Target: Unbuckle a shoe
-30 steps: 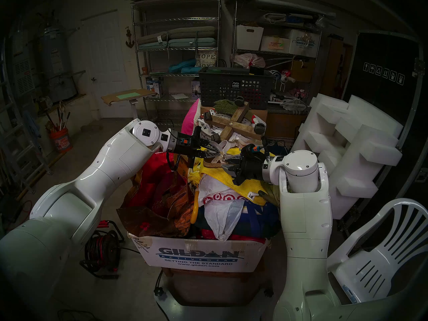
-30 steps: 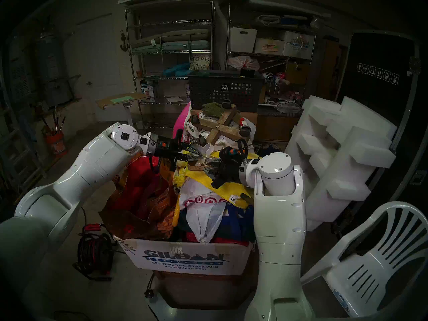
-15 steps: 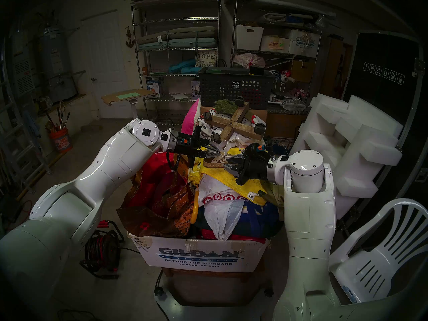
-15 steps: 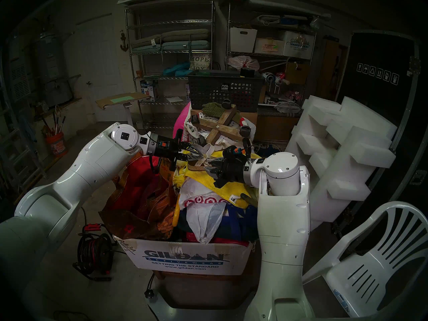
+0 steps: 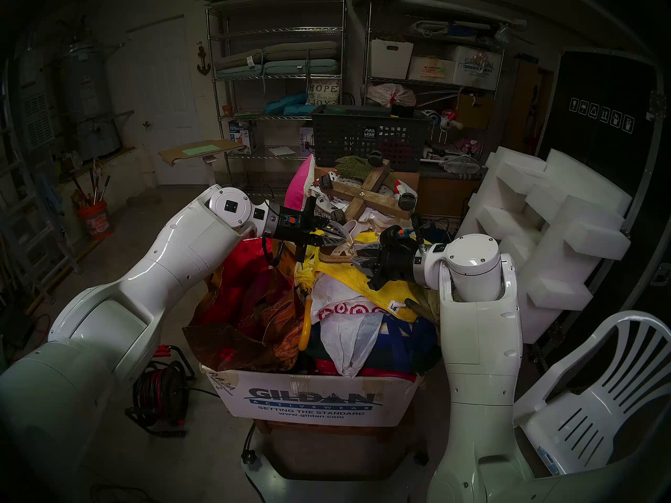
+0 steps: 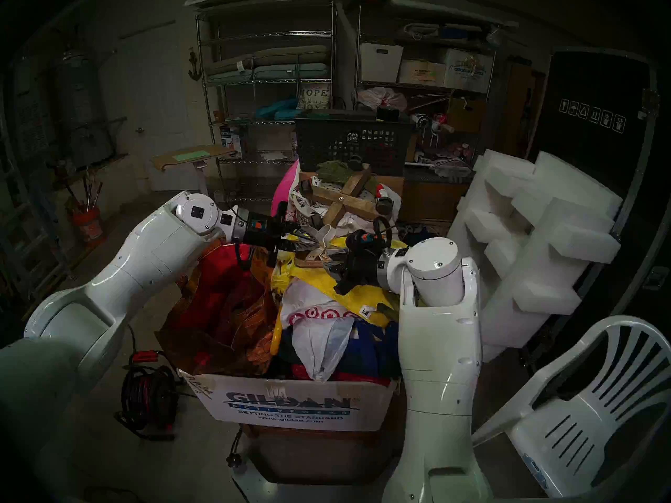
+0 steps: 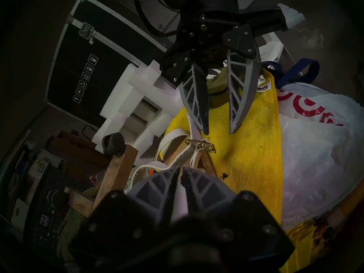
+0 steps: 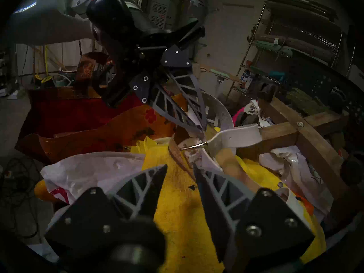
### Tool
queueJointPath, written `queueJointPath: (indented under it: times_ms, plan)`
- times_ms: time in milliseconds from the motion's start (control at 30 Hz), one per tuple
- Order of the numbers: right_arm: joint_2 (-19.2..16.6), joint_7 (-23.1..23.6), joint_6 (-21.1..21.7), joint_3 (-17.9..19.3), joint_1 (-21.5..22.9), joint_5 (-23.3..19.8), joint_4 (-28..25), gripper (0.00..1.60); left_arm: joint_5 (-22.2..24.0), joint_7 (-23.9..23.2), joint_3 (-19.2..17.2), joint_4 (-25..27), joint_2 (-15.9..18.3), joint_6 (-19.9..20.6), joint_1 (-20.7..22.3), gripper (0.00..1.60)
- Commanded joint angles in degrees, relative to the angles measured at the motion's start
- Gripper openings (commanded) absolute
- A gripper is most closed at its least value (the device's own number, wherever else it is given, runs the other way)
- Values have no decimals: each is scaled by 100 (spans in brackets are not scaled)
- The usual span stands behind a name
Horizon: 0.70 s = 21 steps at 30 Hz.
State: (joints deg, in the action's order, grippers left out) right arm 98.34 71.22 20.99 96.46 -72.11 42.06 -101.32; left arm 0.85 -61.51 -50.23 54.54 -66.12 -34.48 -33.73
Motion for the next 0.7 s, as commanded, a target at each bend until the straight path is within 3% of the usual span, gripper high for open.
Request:
queueJointPath:
  times_ms: [0, 667]
  plan:
    - [51, -92, -20, -72, 47, -10, -76, 87, 44, -2, -67, 16, -23, -11, 149, 68]
    - [51, -261, 24, -122, 38, -74, -62, 93, 64, -15, -91, 16, -4, -19, 134, 68]
